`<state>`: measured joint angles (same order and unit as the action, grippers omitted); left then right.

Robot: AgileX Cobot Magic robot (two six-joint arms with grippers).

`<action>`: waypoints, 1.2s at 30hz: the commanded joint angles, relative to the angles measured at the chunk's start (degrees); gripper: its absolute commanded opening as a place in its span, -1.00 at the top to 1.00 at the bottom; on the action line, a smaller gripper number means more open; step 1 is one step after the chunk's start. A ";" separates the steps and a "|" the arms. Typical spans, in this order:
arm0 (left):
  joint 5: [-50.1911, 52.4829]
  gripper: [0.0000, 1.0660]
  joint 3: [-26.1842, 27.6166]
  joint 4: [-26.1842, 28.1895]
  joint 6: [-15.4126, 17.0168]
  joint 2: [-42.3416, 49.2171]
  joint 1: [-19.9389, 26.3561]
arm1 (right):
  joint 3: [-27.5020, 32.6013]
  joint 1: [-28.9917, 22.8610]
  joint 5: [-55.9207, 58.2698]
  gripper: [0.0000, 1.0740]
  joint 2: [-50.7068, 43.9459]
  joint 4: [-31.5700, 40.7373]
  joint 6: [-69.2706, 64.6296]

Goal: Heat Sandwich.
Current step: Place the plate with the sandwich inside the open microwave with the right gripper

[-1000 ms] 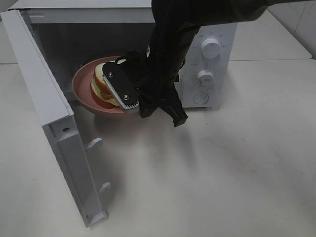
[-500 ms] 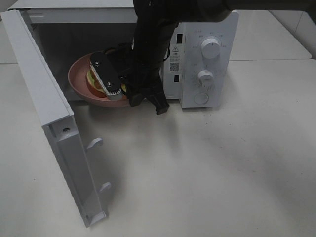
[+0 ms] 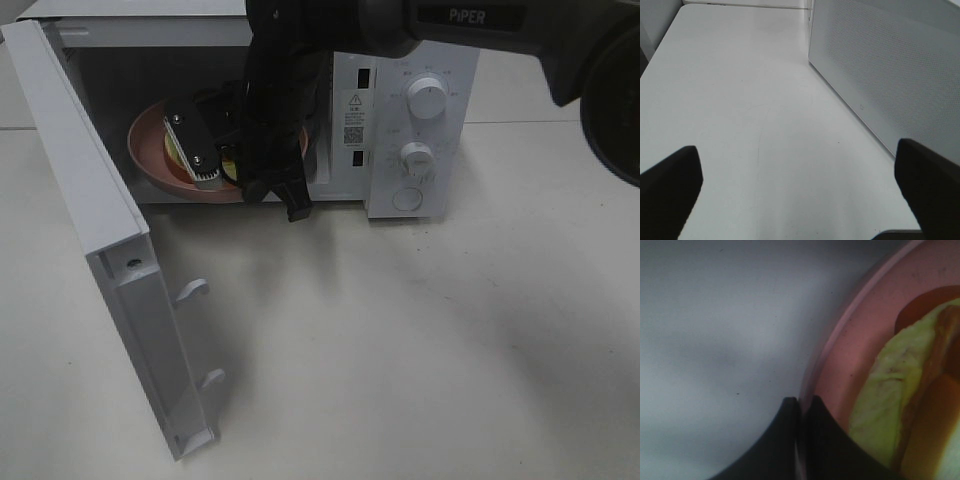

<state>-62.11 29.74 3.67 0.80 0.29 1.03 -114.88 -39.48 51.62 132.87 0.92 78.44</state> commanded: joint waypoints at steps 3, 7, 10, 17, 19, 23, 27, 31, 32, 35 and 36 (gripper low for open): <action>0.86 -0.88 -0.11 -0.06 0.34 1.32 0.11 | -2.98 0.17 -0.80 0.98 1.32 -0.11 -1.43; 0.86 -0.88 -0.11 -0.06 0.34 1.32 0.11 | -4.87 0.29 -1.09 0.97 2.69 -0.11 -3.55; 0.86 -0.88 -0.11 -0.06 0.34 1.32 0.11 | -5.67 0.80 -1.38 0.98 3.55 -0.11 -4.93; 0.86 -0.88 -0.11 -0.06 0.34 1.32 0.11 | -6.07 0.86 -2.86 0.97 4.58 -1.60 -6.65; 0.86 -0.88 -0.11 -0.11 0.34 1.32 0.11 | -6.25 1.20 -3.78 0.96 4.87 -1.55 -6.99; 0.86 -0.88 -0.11 -0.23 0.34 1.32 0.11 | -7.39 1.49 -3.90 0.95 5.56 -1.78 -8.82; 0.86 -0.88 -0.11 -0.23 0.34 1.32 0.11 | -8.25 1.49 -3.95 0.95 5.90 -2.81 -9.17; 0.86 -0.88 -0.11 -0.23 0.34 1.32 0.11 | -8.25 1.49 -4.70 0.93 5.90 -2.81 -9.11; 0.86 -0.88 -0.11 -0.23 0.34 1.32 0.11 | -8.25 1.49 -4.93 0.92 5.90 -2.81 -9.11; 0.86 -0.88 -0.11 -0.23 0.34 1.32 0.11 | -8.25 1.49 -5.21 0.85 5.90 -2.81 -9.17; 0.86 -0.88 -0.11 -0.23 0.34 1.32 0.11 | -8.25 1.49 -5.16 0.81 5.90 -2.75 -9.17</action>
<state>-62.11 29.74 3.67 0.80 0.29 1.03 -122.38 -38.27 47.56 138.77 -1.60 69.67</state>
